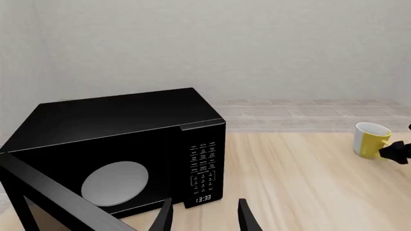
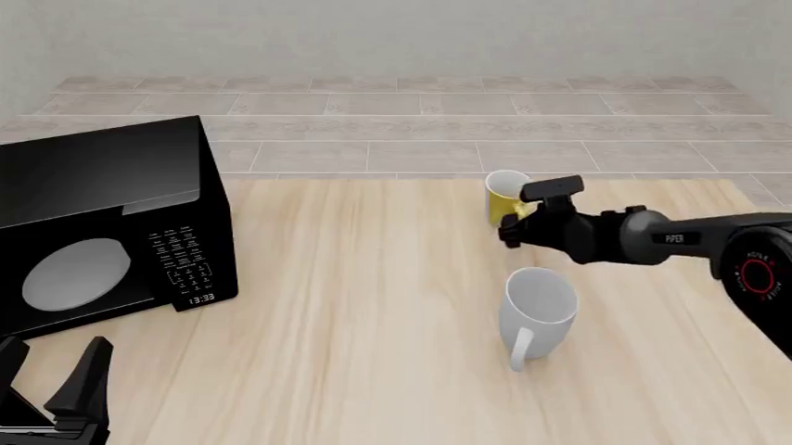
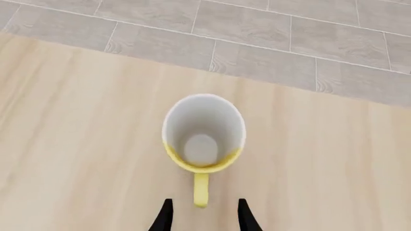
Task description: Put the yellow and white mug to the front of the white mug.
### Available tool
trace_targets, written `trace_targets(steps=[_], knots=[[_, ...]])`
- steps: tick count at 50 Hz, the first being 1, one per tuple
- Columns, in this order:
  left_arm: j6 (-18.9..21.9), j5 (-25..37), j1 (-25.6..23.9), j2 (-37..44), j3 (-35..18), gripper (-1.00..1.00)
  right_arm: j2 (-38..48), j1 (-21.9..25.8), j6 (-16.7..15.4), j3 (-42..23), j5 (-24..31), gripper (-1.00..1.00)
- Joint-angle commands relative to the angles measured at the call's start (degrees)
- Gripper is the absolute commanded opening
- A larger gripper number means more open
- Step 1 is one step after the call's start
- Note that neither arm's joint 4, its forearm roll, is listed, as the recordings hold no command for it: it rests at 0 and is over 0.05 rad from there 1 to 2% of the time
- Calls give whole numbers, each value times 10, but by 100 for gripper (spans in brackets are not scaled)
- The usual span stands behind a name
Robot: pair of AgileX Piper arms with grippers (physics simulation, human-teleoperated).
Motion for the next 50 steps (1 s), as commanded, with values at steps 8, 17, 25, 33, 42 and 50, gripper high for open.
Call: trace_targets(steps=[8,17,25,33,42,50], knots=[[0,0,0,0,0,100,-151,15,2,148,-56,100],[0,0,0,0,0,100,-241,24,7,240,-92,100],[0,0,0,0,0,100,-344,30,12,321,-105,100],[0,0,0,0,0,100,-411,41,9,380,-119,100],[0,0,0,0,0,100,-500,52,16,447,-121,100],[0,0,0,0,0,100,-544,47,21,482,-123,100]])
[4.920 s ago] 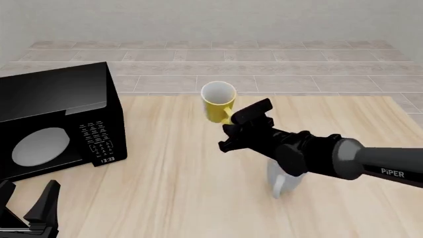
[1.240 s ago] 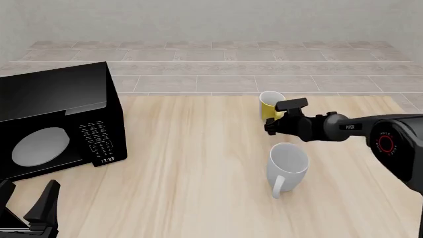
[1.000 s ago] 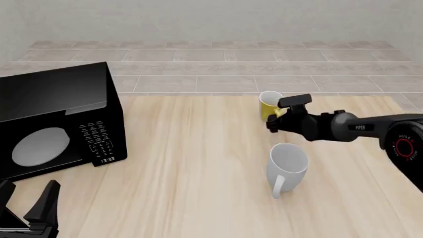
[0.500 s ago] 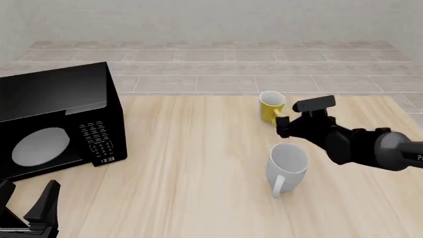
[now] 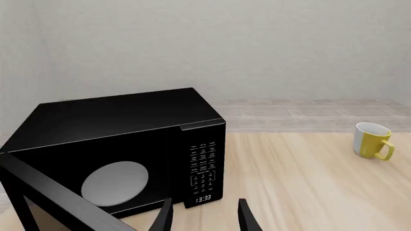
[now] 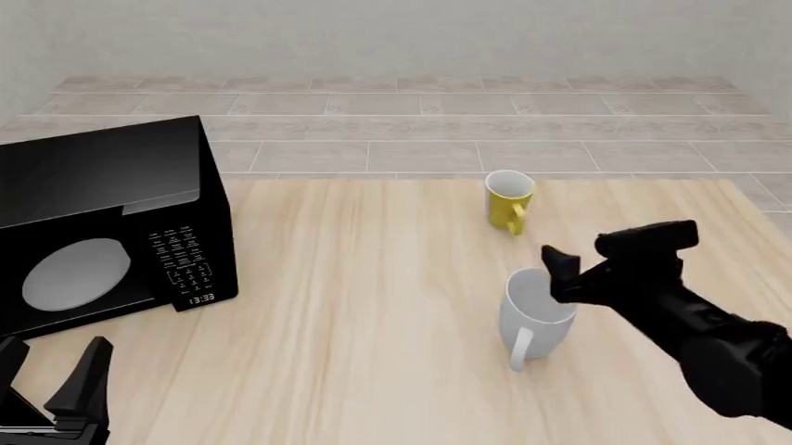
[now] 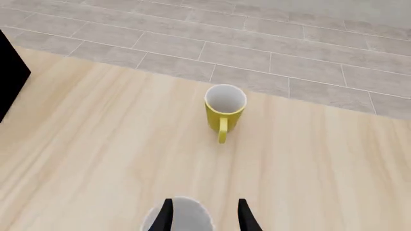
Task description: Put the yellow and white mug to the front of the white mug.
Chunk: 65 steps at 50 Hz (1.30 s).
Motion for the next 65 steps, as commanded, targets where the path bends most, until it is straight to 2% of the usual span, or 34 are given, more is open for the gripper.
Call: trace_targets(steps=[1,21,27,34,39,42,54,65], knots=[[0,0,0,0,0,100,-75,1,3,65,-8,100],[0,0,0,0,0,100,-158,-15,2,116,-10,100],[0,0,0,0,0,100,-152,-44,-15,132,-46,100],[0,0,0,0,0,100,-139,-57,-12,158,-87,100],[0,0,0,0,0,100,-170,-74,-11,171,-87,100],[0,0,0,0,0,100,-207,-80,2,178,-72,100],[0,0,0,0,0,100,-289,-97,11,195,-34,100],[0,0,0,0,0,100,-414,-106,29,204,58,100]])
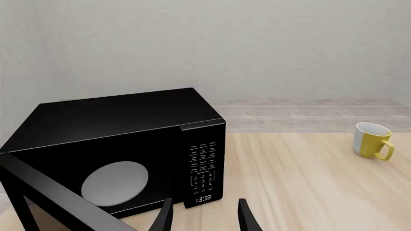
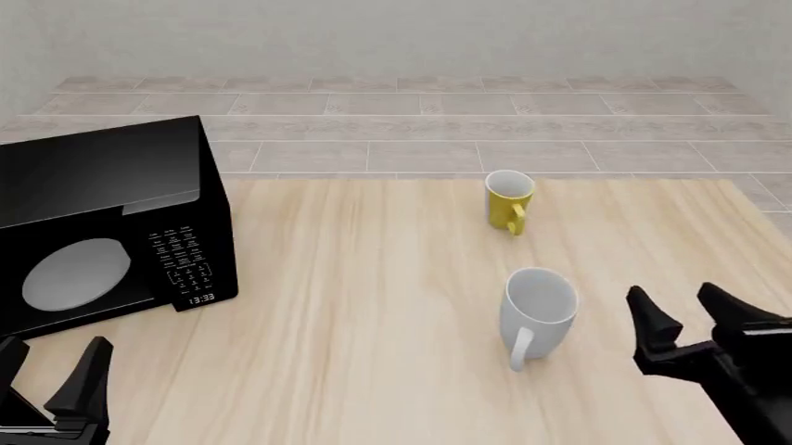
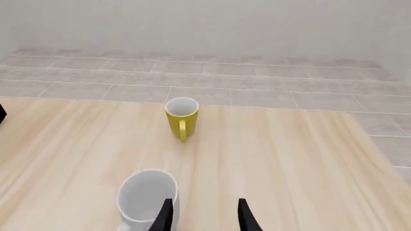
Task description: Put the yellow and white mug to the front of the white mug.
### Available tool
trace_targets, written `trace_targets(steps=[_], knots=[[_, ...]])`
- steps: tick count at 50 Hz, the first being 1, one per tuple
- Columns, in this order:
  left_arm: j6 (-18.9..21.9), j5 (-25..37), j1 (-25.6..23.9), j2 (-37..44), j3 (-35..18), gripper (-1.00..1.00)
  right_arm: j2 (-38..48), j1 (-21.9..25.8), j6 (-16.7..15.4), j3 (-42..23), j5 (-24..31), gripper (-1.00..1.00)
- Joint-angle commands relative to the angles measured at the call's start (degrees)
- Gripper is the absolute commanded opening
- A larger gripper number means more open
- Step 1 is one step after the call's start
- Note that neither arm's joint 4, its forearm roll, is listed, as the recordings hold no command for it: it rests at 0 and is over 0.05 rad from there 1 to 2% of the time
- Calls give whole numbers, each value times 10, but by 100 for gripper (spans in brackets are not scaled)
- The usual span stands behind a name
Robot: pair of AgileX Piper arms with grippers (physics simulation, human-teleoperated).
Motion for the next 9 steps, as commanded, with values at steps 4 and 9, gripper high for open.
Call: trace_targets(steps=[4,9], knots=[[0,0,0,0,0,100,-139,-6,18,12,99,100],[0,0,0,0,0,100,-183,7,27,21,132,100]])
